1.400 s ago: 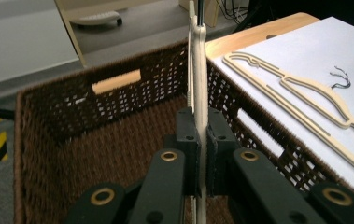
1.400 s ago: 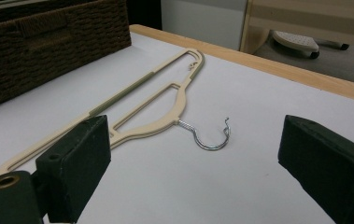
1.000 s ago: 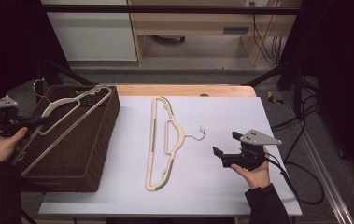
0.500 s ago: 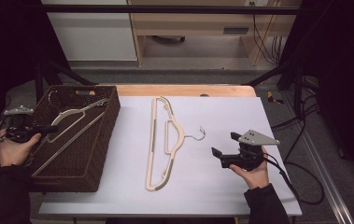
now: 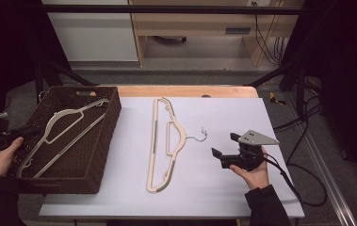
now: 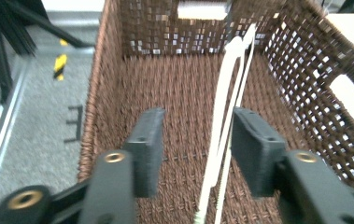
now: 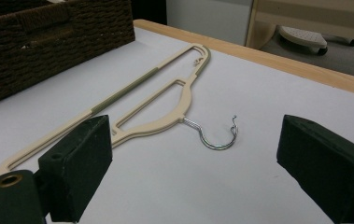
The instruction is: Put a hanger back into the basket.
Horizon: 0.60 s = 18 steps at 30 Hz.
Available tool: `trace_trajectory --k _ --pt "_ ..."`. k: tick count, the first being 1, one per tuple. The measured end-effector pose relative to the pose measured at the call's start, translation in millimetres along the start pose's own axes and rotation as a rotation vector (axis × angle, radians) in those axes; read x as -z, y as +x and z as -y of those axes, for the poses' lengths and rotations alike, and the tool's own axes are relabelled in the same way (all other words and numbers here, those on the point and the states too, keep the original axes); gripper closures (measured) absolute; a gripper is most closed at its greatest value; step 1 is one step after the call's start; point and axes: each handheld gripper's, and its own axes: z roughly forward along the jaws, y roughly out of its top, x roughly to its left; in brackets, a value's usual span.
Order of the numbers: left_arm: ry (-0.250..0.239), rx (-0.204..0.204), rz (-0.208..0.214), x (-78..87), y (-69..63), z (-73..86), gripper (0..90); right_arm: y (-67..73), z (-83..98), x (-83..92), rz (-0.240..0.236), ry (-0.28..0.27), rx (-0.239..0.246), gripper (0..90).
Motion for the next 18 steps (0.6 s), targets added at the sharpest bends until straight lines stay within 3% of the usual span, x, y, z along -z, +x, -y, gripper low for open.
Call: trace_trajectory --k 2,3,8,13,18 --pt "-0.043 -0.005 0.001 8.2 -5.9 -1.3 46.7 -0.6 -0.5 -1.1 -0.003 0.000 -0.004 10.8" --pt "-0.085 -0.006 0.016 14.8 -12.5 -2.5 44.8 -0.9 -0.8 -1.8 -0.005 -0.002 -0.002 11.0" --pt "-0.192 -0.035 0.090 28.9 -43.8 -6.4 34.1 0.1 -3.9 -5.3 -0.006 -0.005 -0.004 11.3" --pt "-0.264 -0.087 0.167 32.5 -80.8 -8.4 22.3 1.8 -6.9 -6.7 -0.016 -0.020 0.001 11.4" --pt "-0.278 -0.132 0.228 24.8 -120.0 -6.0 14.5 1.2 -6.9 -7.7 -0.021 -0.015 0.003 11.4"
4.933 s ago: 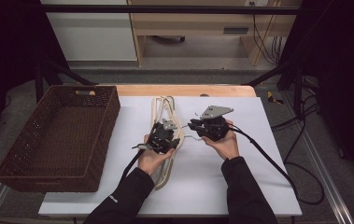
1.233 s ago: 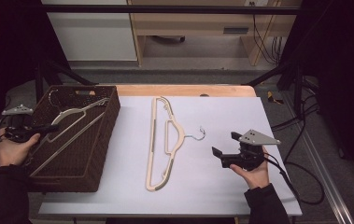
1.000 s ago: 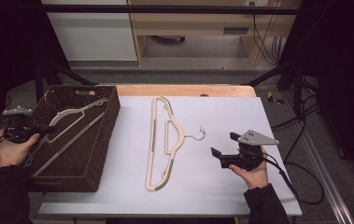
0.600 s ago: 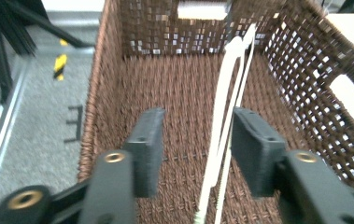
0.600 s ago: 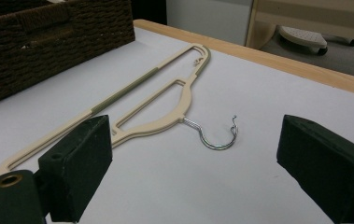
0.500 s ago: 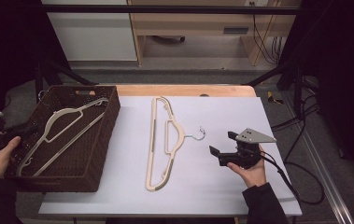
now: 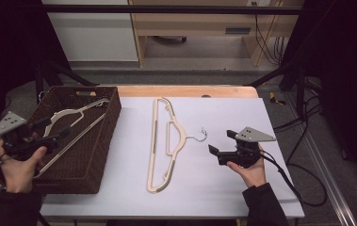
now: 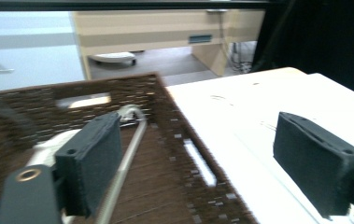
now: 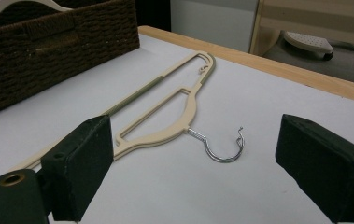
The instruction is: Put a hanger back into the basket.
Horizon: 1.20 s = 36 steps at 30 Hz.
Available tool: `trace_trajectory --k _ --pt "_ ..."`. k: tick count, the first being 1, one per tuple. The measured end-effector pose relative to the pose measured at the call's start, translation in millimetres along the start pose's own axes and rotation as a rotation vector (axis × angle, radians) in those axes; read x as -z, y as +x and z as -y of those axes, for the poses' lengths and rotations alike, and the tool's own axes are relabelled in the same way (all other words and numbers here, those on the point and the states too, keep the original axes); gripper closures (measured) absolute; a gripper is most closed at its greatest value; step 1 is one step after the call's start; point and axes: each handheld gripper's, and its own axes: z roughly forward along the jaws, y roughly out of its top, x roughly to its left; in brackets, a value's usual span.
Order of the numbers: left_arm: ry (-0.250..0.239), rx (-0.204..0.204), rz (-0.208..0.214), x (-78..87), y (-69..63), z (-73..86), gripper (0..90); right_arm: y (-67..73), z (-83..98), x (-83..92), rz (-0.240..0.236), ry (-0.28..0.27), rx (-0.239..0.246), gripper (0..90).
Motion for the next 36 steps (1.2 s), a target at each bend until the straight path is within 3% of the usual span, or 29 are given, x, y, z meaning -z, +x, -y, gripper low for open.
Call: trace_trajectory --k 7,13,17,20,23,27,31,36 --pt "0.004 -0.062 0.077 -27.2 -51.4 6.3 8.5 0.2 0.7 -2.7 -0.009 0.003 0.006 12.0" --pt "0.025 -0.090 0.130 -51.2 -81.3 13.3 7.6 -3.9 -0.1 -8.7 -0.003 0.003 0.005 13.1" --pt "0.055 -0.136 0.175 -66.4 -102.4 21.2 8.2 -6.6 -0.7 -15.1 -0.002 -0.001 0.008 16.1" --pt "0.079 -0.159 0.202 -76.2 -115.8 28.0 8.8 -9.4 -0.9 -23.9 -0.009 0.003 -0.012 20.2" --pt "0.103 -0.174 0.222 -86.6 -131.2 38.1 8.7 -12.0 -1.1 -34.7 0.009 0.027 -0.002 23.3" --pt "0.121 -0.184 0.240 -94.2 -140.9 50.5 8.8 -14.7 -1.9 -50.0 0.009 0.052 0.008 27.8" --pt "0.153 -0.166 0.254 -100.7 -140.2 65.8 8.9 -17.4 -1.4 -69.8 0.003 0.100 0.009 36.8" --pt "0.169 -0.154 0.267 -103.5 -140.3 71.9 9.5 -22.7 4.9 -98.3 0.025 0.194 0.008 46.8"
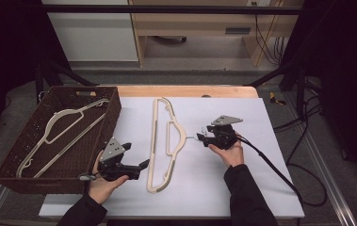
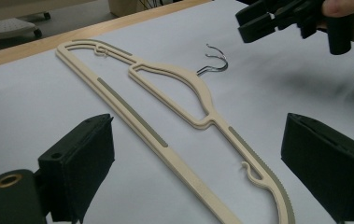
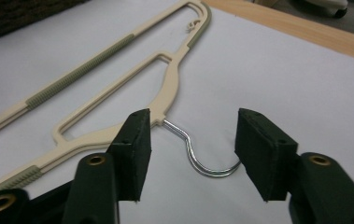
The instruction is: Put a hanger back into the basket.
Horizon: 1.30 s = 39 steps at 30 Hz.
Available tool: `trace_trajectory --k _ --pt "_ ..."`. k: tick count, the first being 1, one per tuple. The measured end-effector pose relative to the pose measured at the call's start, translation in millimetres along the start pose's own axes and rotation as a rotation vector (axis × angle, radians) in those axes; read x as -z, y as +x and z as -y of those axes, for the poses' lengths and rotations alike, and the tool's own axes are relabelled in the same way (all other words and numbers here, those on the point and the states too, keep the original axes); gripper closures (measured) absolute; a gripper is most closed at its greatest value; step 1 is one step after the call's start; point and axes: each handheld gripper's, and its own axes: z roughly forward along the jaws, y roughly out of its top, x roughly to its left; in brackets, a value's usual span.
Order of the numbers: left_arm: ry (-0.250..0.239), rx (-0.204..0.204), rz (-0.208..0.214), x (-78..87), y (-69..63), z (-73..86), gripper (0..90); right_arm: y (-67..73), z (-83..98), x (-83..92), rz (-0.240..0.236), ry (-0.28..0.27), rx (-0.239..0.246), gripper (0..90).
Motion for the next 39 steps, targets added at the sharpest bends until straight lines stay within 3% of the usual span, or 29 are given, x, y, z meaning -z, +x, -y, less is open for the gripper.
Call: trace_trajectory --k 4,7,13,16,29,39 --pt "0.009 -0.008 0.001 -2.4 -1.8 0.6 9.6 -1.5 0.8 -18.6 -0.008 0.048 0.010 56.2" --pt "0.018 -0.008 0.008 -4.2 -1.6 1.5 9.7 -6.6 3.2 -32.6 -0.002 0.081 -0.022 62.2" --pt "0.022 -0.007 0.013 -5.6 -1.1 2.0 10.0 -12.7 10.6 -51.7 -0.018 0.125 -0.073 66.4" --pt "0.019 -0.003 0.012 -5.5 -0.7 2.1 10.2 -11.9 14.0 -58.3 -0.021 0.124 -0.077 67.7" --pt "0.030 0.004 0.024 -9.3 -1.3 3.3 10.4 -12.7 16.6 -65.2 -0.068 0.137 -0.085 85.3" --pt "0.047 0.002 0.026 -14.3 -1.6 4.8 10.5 -14.6 12.7 -60.6 -0.111 0.140 -0.071 88.9"
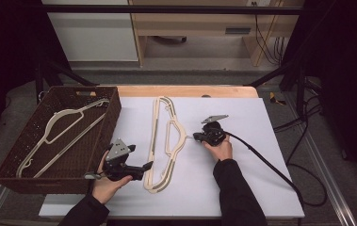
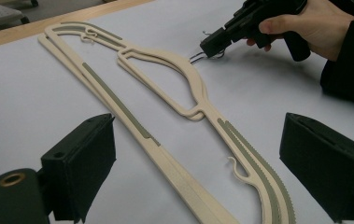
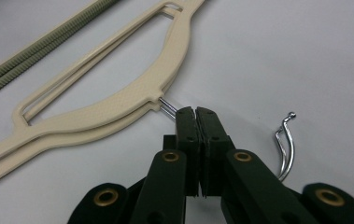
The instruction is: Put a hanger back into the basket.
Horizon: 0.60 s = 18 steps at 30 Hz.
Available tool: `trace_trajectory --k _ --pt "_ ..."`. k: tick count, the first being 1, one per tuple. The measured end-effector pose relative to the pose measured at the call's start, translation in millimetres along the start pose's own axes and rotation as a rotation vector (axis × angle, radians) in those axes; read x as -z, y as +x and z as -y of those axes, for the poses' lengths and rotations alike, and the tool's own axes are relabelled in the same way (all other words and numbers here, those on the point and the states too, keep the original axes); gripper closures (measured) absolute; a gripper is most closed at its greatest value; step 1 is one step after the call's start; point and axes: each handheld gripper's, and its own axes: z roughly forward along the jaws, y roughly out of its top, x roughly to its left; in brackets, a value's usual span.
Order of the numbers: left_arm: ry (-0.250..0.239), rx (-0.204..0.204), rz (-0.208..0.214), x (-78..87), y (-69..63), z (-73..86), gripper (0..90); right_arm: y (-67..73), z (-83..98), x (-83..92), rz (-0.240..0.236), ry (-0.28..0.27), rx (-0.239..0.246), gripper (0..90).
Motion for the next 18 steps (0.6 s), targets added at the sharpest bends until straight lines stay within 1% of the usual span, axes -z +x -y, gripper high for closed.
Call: trace_trajectory --k 1,3,6,9,10,11,12,13,14,16,17,18 --pt "0.002 -0.001 0.002 -1.2 -0.4 -0.1 10.5 -0.6 -0.3 0.4 -0.006 0.002 0.011 88.9" --pt "0.006 -0.002 0.004 -4.7 -1.4 -0.6 10.8 1.5 -1.6 0.8 -0.004 0.003 0.001 89.0" --pt "0.028 -0.011 -0.003 -14.5 -2.0 -4.8 11.4 2.8 -3.2 1.8 -0.003 0.003 0.020 89.0" --pt "0.055 -0.018 -0.012 -27.8 -3.5 -12.5 11.5 4.4 -5.0 3.3 0.001 0.002 0.011 89.0" --pt "0.058 -0.022 -0.012 -31.5 -4.6 -15.5 11.5 4.1 -5.3 4.7 -0.001 0.003 0.023 89.1" --pt "0.058 -0.024 -0.012 -34.9 -6.1 -18.4 11.5 5.5 -6.3 5.7 0.003 0.001 0.015 89.1" --pt "0.061 -0.028 -0.013 -38.2 -7.7 -21.3 11.6 5.0 -6.8 7.0 -0.002 -0.002 0.035 89.1" --pt "0.067 -0.036 -0.014 -42.7 -10.1 -24.9 11.6 8.1 -8.2 8.2 0.008 -0.001 0.006 89.1" --pt "0.067 -0.042 -0.016 -46.3 -11.9 -27.8 11.7 7.9 -9.0 10.1 0.005 -0.005 0.027 89.1" --pt "0.069 -0.039 -0.008 -55.4 -14.7 -33.6 12.2 8.4 -10.1 12.4 0.000 -0.015 0.032 89.1" --pt "0.071 -0.038 -0.007 -59.1 -15.5 -35.5 12.3 9.9 -10.9 13.6 0.004 -0.015 0.024 89.1" --pt "0.076 -0.038 -0.007 -64.2 -16.2 -37.7 12.4 9.5 -11.0 14.6 0.004 -0.012 0.035 89.1"
